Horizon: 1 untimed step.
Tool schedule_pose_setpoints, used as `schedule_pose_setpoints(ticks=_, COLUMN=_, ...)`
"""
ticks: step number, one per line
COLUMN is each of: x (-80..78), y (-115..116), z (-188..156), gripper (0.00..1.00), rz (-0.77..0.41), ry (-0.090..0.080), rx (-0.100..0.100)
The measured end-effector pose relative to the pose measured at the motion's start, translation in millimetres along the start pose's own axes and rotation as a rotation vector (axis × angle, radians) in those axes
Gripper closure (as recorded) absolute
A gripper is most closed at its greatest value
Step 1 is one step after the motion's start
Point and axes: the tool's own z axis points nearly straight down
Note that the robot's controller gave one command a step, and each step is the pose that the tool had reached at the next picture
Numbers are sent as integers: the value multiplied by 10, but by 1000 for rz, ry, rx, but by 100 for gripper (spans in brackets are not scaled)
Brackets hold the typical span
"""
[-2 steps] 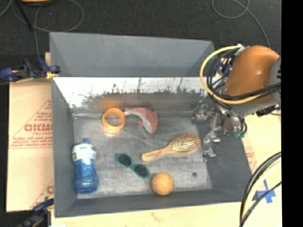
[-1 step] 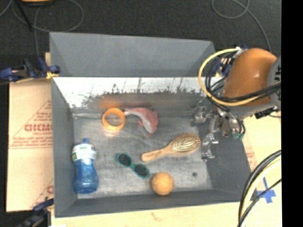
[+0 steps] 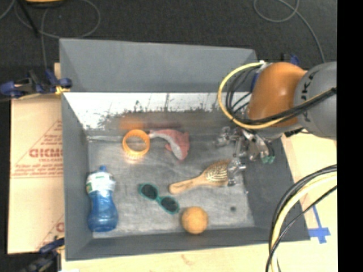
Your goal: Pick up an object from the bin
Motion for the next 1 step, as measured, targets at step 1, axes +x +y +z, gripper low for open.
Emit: schedule_pose_setpoints(ticks=1, x=100, y=340, z=325, gripper=100, rz=-125, ry=-9, rx=1)
